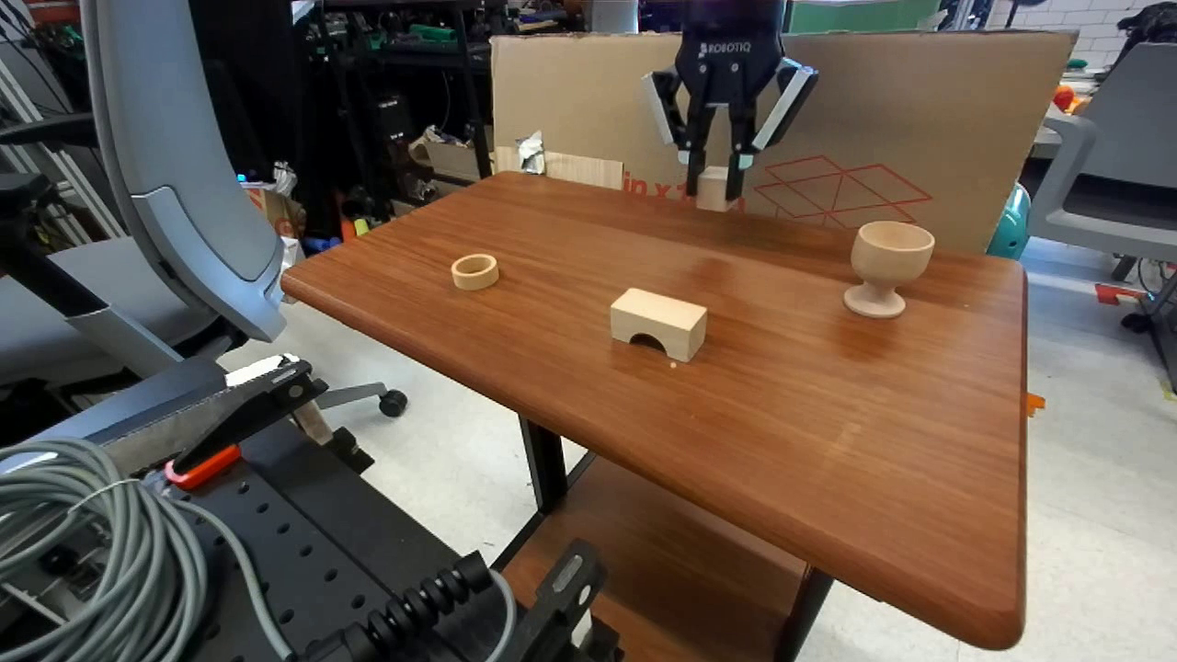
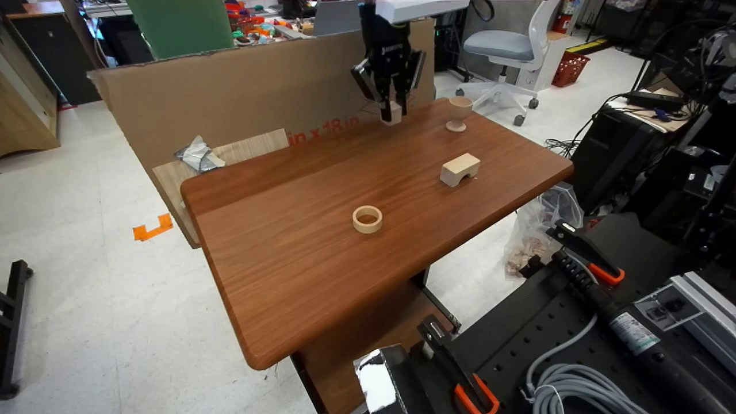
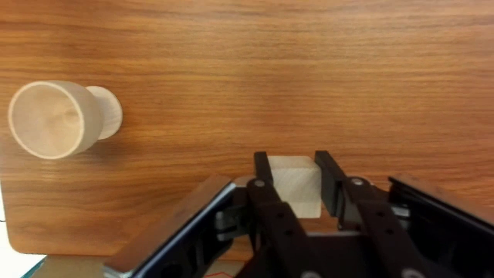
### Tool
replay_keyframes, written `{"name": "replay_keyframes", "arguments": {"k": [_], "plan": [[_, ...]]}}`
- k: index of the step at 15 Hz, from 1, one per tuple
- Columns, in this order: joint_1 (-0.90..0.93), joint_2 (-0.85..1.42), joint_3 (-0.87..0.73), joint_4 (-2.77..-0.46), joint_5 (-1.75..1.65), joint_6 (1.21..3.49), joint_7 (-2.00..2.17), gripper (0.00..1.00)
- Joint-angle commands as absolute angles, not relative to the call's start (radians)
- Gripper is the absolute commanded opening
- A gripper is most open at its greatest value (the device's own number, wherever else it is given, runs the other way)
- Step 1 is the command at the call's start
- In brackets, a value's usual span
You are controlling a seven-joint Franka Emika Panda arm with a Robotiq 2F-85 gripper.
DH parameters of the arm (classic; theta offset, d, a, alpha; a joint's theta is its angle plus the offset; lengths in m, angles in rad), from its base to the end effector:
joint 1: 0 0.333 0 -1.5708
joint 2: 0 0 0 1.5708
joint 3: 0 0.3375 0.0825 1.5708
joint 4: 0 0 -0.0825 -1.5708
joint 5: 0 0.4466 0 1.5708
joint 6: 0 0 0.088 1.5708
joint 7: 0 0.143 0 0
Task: Pick up the square object and put it on the bridge shaped object
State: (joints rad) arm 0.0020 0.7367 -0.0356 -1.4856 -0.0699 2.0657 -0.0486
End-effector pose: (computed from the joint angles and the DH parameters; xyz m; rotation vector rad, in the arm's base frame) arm 0.7573 -0.0283 0.1680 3.0536 0.0922 -0.2444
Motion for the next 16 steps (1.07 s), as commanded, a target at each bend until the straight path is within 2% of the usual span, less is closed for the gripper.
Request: {"name": "replay_keyframes", "arguments": {"k": [1, 7, 16], "plan": [[-0.054, 0.505, 0.005, -1.719, -0.028, 2.062, -0.158, 0.08], [-0.070, 0.296, -0.005, -1.965, -0.015, 2.035, -0.236, 0.08], [-0.063, 0.310, -0.024, -2.041, -0.047, 2.075, -0.208, 0.08]]}}
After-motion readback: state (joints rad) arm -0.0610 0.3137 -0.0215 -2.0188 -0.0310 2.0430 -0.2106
